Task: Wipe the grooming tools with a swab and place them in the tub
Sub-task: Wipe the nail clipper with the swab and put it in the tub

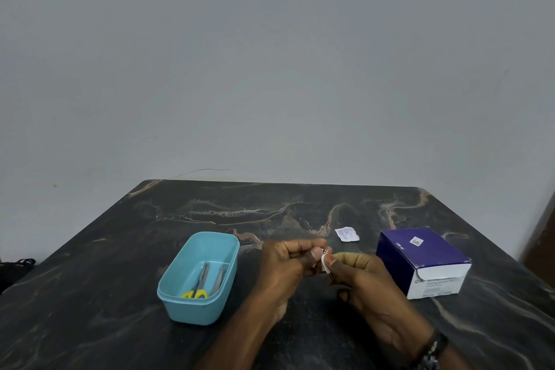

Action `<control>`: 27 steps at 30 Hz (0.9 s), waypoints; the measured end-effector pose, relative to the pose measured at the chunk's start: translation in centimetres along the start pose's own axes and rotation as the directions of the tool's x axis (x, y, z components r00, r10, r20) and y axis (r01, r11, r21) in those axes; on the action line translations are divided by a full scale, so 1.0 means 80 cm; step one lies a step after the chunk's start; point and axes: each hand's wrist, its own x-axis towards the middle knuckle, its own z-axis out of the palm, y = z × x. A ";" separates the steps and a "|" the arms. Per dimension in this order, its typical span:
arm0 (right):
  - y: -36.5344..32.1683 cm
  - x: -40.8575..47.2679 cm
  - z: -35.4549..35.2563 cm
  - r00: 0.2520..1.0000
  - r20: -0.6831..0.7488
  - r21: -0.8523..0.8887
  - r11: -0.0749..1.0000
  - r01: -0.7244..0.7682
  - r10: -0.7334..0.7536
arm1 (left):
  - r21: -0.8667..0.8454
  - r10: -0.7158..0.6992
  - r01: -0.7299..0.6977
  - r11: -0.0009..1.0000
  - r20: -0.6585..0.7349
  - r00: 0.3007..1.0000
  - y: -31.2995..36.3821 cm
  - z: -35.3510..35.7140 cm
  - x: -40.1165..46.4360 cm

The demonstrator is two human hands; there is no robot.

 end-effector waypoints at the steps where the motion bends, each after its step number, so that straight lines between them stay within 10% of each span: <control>1: -0.001 -0.001 0.000 1.000 0.007 0.024 1.000 -0.006 0.006 | 0.009 0.004 -0.004 1.000 0.007 1.000 -0.001 0.001 0.000; 27: 0.001 -0.001 0.000 0.982 0.184 0.050 0.997 -0.063 0.053 | -0.106 0.006 -0.016 0.994 -0.088 0.996 0.002 0.000 0.000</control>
